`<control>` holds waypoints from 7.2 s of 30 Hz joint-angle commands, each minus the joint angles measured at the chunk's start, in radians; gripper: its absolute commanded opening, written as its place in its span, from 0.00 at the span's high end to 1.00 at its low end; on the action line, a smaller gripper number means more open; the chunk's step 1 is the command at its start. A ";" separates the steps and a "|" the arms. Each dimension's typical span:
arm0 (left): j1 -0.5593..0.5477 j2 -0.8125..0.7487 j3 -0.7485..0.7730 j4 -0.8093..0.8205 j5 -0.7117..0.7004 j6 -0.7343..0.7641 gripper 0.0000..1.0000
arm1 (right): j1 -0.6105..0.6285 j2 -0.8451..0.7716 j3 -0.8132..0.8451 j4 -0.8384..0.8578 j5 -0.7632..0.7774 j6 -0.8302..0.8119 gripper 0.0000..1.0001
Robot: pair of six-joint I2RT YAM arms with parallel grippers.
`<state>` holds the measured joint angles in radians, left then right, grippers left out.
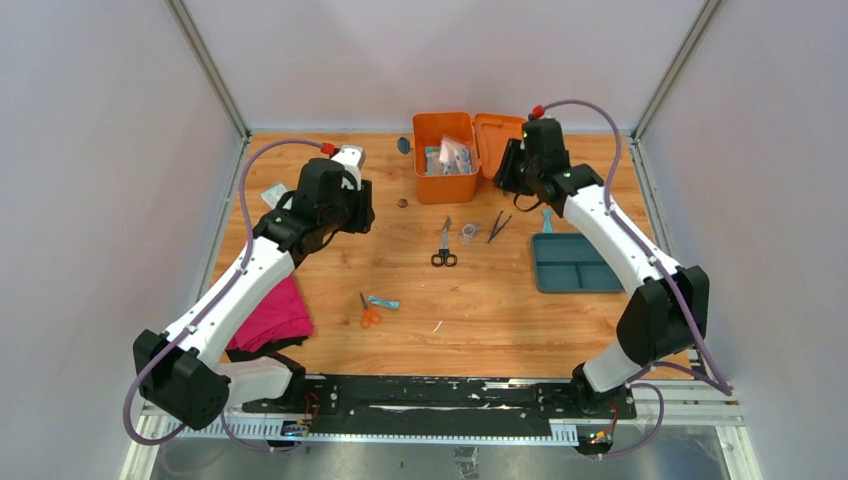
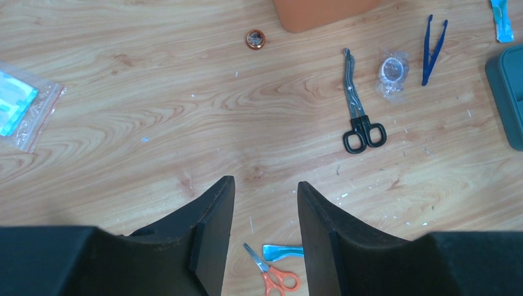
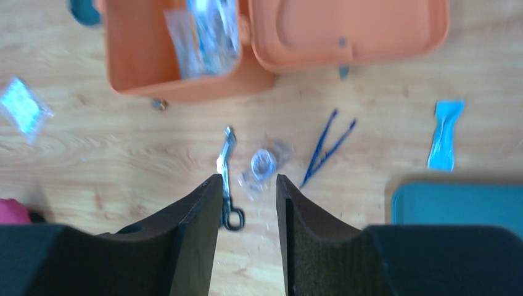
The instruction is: Organize the medicine kit
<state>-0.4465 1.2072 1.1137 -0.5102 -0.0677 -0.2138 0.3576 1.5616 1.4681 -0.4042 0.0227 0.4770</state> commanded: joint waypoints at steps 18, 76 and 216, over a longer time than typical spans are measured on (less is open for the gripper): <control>0.002 -0.008 -0.017 0.014 0.058 -0.004 0.52 | 0.104 0.275 -0.138 0.059 0.027 0.285 0.51; 0.035 -0.026 -0.019 0.018 0.093 -0.017 0.52 | 0.115 0.262 0.189 -0.007 0.082 -0.074 1.00; 0.733 0.871 0.313 0.264 0.051 -0.239 0.88 | -0.162 -0.501 -0.705 -0.116 -0.461 -0.083 0.55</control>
<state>0.2802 2.0830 1.4475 -0.2512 -0.0681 -0.4477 0.2066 1.0840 0.7746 -0.5003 -0.4248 0.3962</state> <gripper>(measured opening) 0.161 0.455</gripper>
